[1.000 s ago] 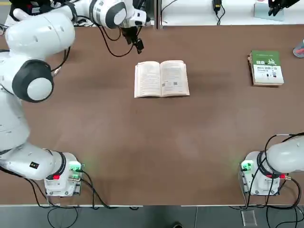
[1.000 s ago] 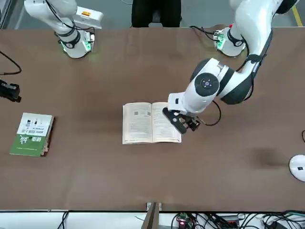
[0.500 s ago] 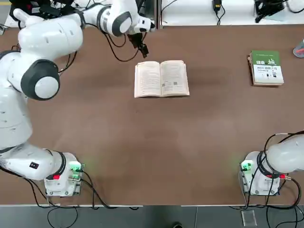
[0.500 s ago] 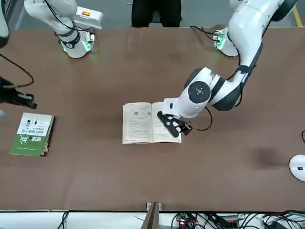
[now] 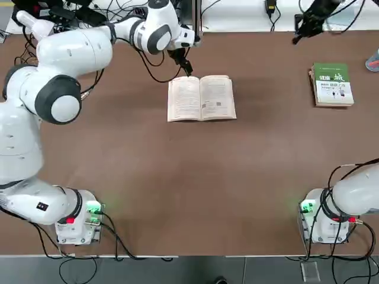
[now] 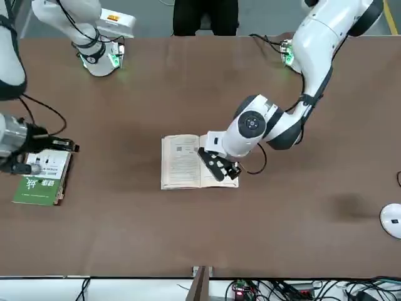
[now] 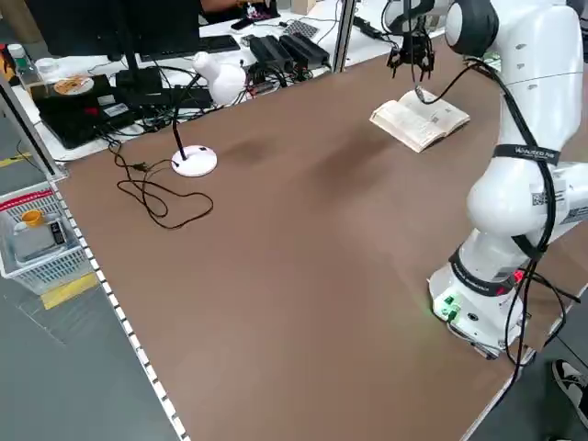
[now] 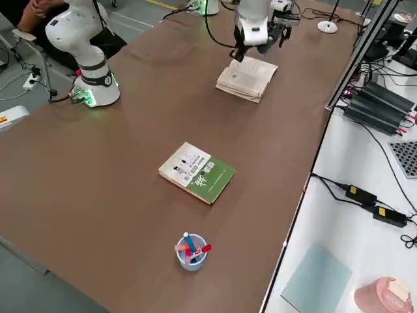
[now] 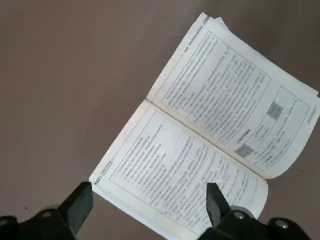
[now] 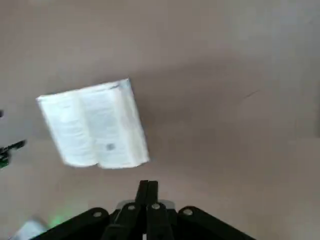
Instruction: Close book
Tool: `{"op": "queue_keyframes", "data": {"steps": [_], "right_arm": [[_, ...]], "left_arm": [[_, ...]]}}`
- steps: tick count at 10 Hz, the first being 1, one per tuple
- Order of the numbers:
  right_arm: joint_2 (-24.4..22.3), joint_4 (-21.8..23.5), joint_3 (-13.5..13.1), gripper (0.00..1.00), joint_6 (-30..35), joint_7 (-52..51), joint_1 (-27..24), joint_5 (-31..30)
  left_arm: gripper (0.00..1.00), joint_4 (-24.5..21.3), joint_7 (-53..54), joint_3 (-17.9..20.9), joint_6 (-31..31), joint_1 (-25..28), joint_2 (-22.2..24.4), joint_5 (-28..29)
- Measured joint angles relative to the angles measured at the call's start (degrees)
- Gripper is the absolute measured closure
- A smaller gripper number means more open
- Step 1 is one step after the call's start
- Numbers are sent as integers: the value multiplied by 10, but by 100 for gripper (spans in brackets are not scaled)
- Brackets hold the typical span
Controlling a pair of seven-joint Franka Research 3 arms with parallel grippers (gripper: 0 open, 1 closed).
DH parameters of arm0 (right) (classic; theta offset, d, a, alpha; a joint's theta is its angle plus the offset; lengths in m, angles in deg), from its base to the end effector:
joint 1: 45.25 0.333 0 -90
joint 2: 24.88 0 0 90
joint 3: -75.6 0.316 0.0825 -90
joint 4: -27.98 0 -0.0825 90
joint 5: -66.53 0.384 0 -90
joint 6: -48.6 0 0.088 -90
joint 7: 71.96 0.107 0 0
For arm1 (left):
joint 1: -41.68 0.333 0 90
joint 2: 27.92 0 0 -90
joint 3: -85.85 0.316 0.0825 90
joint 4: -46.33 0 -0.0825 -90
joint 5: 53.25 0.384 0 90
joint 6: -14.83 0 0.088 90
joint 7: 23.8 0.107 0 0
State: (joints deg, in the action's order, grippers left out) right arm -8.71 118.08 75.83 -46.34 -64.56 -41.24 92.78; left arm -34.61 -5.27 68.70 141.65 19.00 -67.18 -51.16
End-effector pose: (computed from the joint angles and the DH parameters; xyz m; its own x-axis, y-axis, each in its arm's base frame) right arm 0.6222 0.0898 0.4728 0.9626 -0.0822 -0.2581 -0.1829 -0.9000 -0.3956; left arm 0.5953 -0.4351 0.3238 0.5712 -0.8006 0.1807 -0.8206 -0.5622 0.1030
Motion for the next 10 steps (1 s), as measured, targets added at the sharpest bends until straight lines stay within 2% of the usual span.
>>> {"op": "queue_keyframes", "data": {"steps": [6,10], "right_arm": [[70,54,2,99,-5,-93,3,153],[96,88,6,99,-37,-168,23,227]], "left_arm": [[0,10,51,1,28,12,-22,-33],[0,13,53,1,39,14,-31,-34]]}}
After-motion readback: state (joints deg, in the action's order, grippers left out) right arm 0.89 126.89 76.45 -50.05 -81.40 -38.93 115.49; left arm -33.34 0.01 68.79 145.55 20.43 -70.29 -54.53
